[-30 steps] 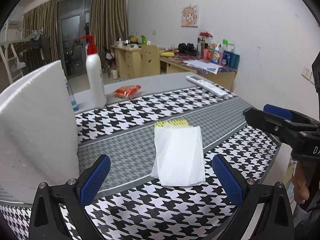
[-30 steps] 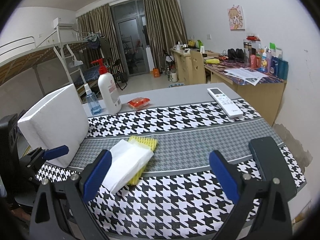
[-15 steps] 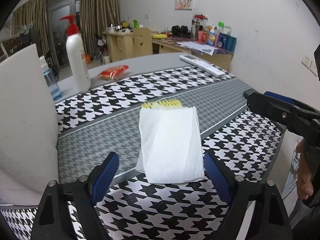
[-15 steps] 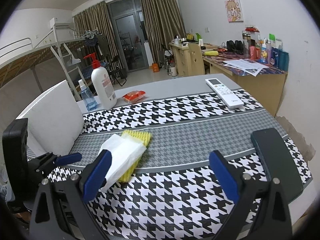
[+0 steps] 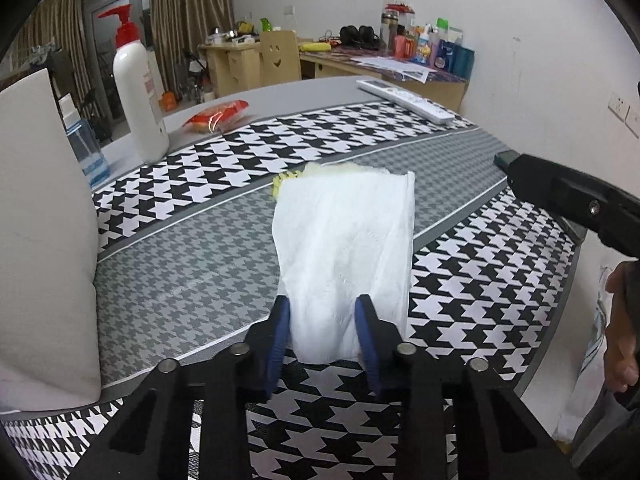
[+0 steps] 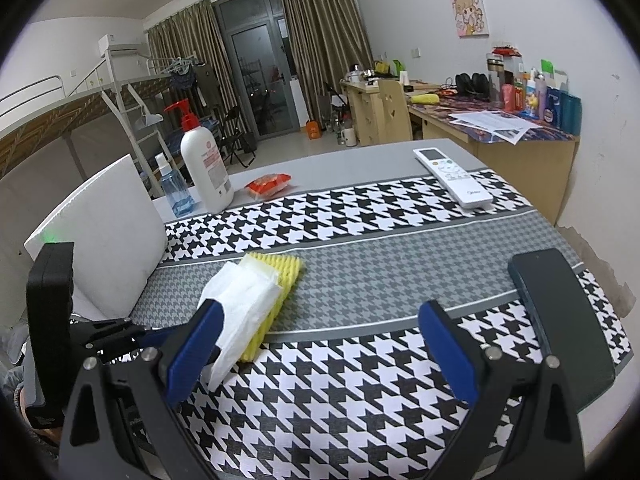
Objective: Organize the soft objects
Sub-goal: 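Lower the left tool onto the white cloth and close on it, then lift the white cloth with the left tool off the sponge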
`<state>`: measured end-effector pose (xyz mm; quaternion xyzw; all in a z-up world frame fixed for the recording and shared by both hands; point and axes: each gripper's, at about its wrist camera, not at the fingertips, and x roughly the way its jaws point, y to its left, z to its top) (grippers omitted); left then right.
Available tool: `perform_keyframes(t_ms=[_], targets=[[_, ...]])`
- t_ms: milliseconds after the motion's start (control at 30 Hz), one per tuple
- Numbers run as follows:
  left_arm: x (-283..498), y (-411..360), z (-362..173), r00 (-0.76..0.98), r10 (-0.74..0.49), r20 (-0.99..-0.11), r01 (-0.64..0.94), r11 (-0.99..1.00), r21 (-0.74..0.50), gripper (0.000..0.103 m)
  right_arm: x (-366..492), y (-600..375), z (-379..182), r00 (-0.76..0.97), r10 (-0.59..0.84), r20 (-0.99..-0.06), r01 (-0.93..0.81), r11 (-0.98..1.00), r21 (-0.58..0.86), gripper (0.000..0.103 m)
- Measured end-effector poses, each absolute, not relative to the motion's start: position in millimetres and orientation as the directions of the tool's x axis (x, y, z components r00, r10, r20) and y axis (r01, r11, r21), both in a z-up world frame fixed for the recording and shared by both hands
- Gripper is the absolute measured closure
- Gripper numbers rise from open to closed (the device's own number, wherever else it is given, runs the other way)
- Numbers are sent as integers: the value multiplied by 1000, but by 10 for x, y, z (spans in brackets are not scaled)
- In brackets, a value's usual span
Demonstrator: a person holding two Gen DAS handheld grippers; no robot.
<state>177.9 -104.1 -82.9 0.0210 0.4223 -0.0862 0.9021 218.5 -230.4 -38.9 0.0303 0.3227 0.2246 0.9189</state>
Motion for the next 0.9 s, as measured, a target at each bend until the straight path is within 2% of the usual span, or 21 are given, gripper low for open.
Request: perform_keyframes(t_ms=[133,200,900], targets=[[1744,-1042,-810,634,-140,-761,181,983,-29,88,2184,-2287,-383,689,432,-582,-395,897,199,4],[1724,-1038,-783,639,-151,-754,187,982,-37,90,2182,-2280,-378,690,431,-581,-395,897,197,4],[1340,-632,-416,730,-182,-659,149,983,-106,91,2119,-1901,-383,651,470,-596,-461,869,182,4]])
